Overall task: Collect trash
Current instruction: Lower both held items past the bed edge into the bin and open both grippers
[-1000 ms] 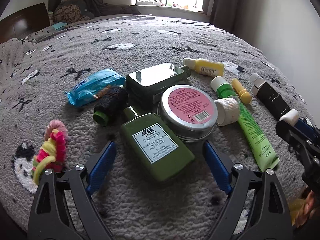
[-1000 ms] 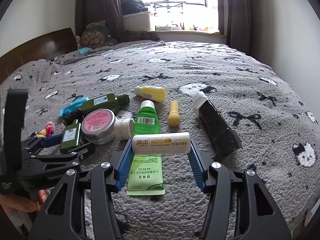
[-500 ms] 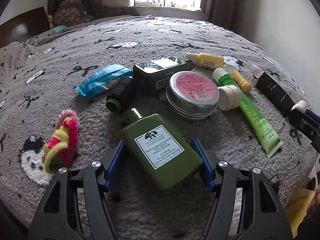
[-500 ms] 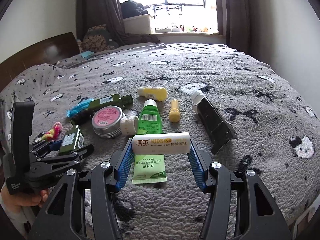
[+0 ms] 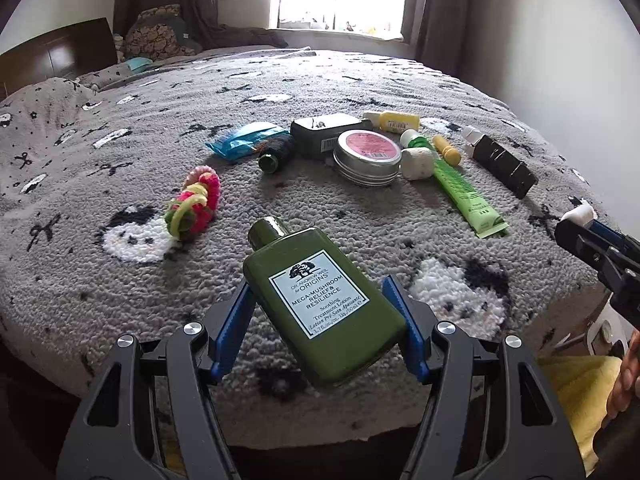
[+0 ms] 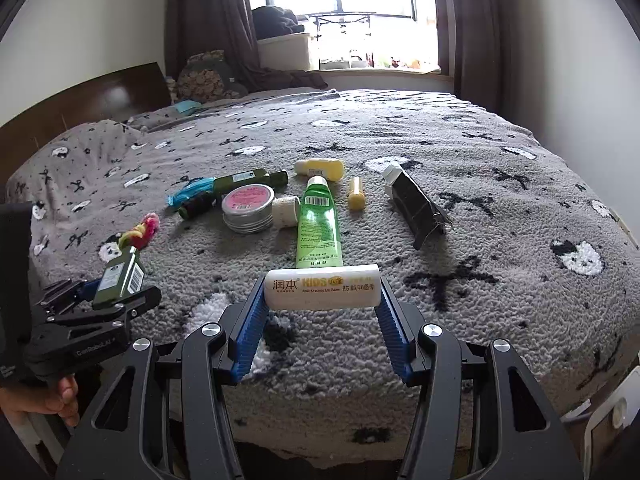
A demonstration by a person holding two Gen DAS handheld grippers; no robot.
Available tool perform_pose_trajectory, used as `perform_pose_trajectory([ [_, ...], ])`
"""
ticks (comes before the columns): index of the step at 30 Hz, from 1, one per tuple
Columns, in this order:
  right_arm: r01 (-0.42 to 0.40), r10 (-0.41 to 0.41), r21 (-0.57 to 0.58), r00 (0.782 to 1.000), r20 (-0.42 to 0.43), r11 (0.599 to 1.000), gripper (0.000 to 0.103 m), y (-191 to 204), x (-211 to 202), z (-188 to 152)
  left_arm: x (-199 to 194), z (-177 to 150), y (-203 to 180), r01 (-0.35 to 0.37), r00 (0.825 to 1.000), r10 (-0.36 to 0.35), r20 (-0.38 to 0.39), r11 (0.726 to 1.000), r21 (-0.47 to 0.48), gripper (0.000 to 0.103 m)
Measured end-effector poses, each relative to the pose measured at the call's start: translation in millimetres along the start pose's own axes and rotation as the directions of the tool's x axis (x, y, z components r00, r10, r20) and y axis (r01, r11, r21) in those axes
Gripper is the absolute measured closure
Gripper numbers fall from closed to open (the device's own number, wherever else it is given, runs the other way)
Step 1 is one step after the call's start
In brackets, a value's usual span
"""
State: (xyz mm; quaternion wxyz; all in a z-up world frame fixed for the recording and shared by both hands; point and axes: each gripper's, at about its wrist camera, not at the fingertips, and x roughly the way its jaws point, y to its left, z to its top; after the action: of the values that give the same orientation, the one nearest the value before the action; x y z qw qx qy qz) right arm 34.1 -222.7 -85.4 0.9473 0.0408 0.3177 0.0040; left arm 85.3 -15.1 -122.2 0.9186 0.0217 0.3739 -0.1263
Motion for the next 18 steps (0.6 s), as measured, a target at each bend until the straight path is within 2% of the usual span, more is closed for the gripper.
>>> perform_pose_trajectory([
  [6,-0.028,0.028,-0.019,0.999,0.028,0.999,0.049,5,-30,-12,-44,-10,-8,0.016,0.998,-0.017,0.064,1.000,0.018,0.041],
  [9,-0.050,0.051,-0.018,0.998,0.037,0.999,0.049,5,-43,-19,-59,-20,-14,0.025,0.997,-0.027,0.073,0.999,0.031,0.041],
  [14,-0.066,0.067,-0.030,0.998,0.011,0.997,0.049,8,-50,-37,-66,-44,-22,0.053,0.998,-0.055,0.043,0.998,0.037,0.041],
  [18,-0.073,0.070,-0.058,0.996,-0.054,0.996,0.049,11,-43,-60,-60,-67,-23,0.055,0.998,-0.054,-0.012,0.998,0.042,0.041],
])
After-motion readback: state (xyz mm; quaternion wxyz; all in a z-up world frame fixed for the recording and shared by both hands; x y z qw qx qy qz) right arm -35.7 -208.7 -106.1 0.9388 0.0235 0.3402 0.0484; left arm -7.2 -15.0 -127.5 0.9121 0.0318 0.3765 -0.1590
